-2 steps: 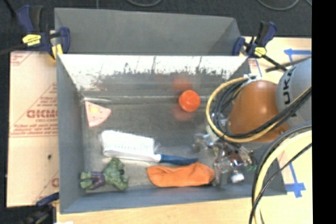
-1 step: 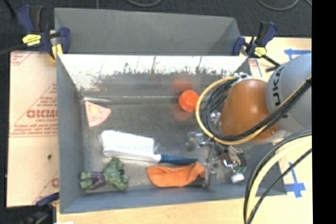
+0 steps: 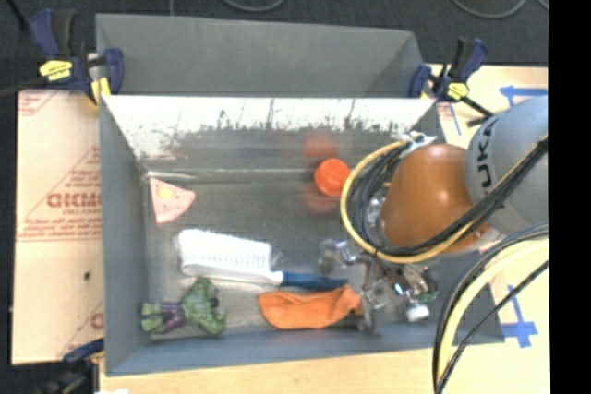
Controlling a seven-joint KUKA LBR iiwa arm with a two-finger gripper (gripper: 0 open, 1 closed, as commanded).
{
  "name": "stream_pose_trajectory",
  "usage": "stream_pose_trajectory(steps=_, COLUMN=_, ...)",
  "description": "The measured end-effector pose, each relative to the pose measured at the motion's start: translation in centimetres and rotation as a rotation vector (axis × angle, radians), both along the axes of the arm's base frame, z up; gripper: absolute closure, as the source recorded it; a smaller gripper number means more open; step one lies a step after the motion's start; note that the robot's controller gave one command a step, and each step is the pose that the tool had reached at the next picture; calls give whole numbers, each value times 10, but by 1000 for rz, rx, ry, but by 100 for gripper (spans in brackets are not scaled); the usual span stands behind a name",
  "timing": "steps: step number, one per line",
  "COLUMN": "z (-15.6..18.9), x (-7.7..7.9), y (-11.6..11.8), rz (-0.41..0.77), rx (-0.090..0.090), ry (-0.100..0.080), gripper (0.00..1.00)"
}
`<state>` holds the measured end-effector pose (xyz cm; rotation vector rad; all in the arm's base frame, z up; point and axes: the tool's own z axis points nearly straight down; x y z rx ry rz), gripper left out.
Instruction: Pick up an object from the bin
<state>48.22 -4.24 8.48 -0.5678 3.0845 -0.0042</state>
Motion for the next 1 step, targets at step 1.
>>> stream_pose_trajectory(steps=1, z=-5, x=-3, y=6, rz=-217, rx=1, ry=-7, gripper=0)
